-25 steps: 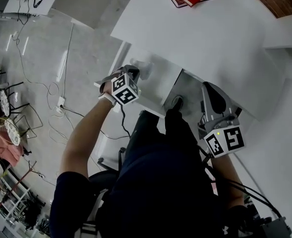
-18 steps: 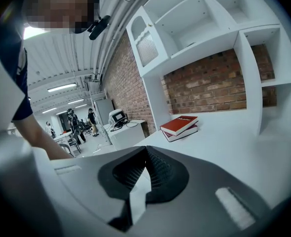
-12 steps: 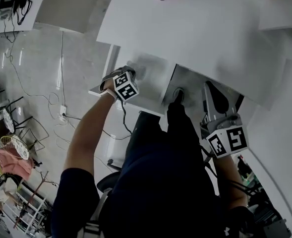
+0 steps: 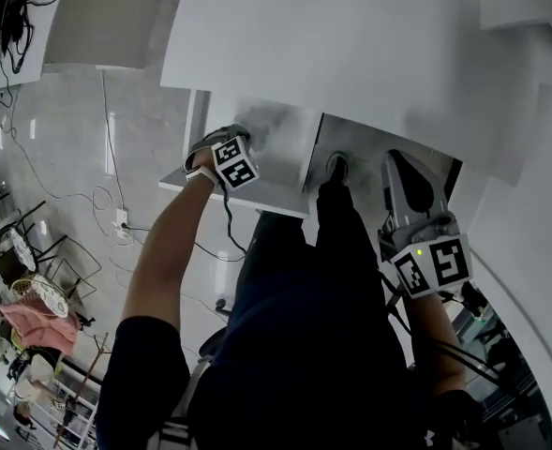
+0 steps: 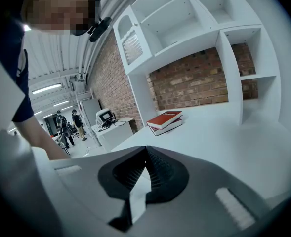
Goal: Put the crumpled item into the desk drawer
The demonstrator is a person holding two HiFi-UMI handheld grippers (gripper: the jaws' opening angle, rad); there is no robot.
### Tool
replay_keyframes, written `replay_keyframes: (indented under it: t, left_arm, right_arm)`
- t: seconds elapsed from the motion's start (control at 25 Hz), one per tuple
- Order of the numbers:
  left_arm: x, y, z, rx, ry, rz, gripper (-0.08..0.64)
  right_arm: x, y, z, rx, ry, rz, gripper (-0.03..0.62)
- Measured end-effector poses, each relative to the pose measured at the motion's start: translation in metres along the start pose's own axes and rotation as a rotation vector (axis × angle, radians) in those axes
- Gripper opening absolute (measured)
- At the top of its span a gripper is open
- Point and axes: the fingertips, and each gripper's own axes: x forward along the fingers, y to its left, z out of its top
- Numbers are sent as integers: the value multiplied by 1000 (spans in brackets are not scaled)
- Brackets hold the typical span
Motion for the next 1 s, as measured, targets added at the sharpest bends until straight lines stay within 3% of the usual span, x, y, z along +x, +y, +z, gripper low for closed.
replay_keyframes:
  t: [0.28, 1.0]
  left_arm:
    - [20, -5, -4, 63, 21, -30, 2]
    - [44, -15, -12, 29, 59, -67, 17]
  right_arm:
    - [3, -5, -10, 15, 16, -18, 3]
    - [15, -4, -19, 10, 61, -2, 3]
